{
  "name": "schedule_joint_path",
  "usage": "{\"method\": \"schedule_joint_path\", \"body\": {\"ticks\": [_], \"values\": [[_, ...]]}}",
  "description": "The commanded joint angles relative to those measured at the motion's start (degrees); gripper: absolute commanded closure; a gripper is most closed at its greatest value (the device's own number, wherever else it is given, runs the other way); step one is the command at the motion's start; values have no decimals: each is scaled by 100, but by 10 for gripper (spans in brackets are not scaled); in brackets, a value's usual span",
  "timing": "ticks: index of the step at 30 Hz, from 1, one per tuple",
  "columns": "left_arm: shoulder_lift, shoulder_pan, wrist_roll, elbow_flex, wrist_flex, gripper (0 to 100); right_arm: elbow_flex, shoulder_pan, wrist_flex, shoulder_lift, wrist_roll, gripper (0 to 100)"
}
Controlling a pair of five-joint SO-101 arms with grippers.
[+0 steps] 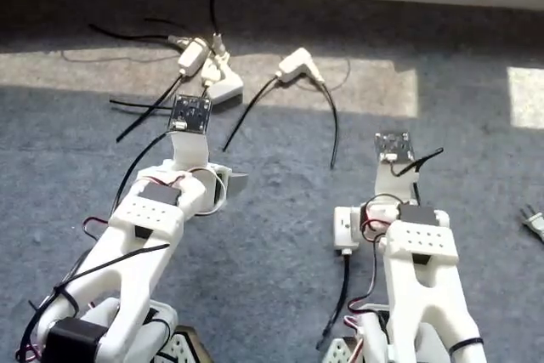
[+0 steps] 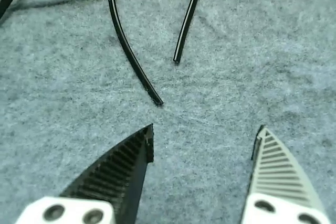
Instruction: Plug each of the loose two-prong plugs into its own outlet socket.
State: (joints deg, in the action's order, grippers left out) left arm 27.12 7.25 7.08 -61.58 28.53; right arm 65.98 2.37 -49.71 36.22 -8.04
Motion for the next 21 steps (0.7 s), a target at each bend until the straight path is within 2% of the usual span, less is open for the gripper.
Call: {"method": "schedule_joint_path", "body": {"ticks": [1,11,16,21], "values": [[189,-13,26,31,-88,699,180,-207,338,75,-88,764],[189,-4,26,40,-88,699,699,-277,857,101,-88,764],[171,-4,26,22,-185,699,48,-321,22,145,-35,764],[171,-4,26,22,-193,699,-778,-435,-708,145,492,764]]}}
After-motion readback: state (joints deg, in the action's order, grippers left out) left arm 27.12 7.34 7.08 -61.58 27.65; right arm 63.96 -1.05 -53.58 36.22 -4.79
